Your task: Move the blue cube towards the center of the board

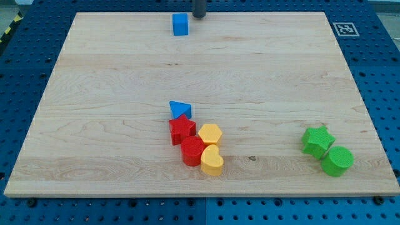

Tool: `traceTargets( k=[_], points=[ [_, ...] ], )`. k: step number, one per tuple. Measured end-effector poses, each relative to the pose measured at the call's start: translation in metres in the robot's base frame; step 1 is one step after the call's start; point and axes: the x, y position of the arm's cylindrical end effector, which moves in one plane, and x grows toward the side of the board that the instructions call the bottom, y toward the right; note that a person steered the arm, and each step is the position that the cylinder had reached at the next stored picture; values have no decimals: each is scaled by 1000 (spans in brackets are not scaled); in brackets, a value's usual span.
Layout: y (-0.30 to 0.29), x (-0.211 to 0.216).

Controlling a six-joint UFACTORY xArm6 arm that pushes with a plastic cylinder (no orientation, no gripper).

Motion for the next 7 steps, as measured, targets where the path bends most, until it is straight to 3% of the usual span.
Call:
traceTargets(
  k=[3,5,6,7],
  points=[
    [-41,7],
    [-41,57],
    [-23,88],
    [18,93]
  ],
)
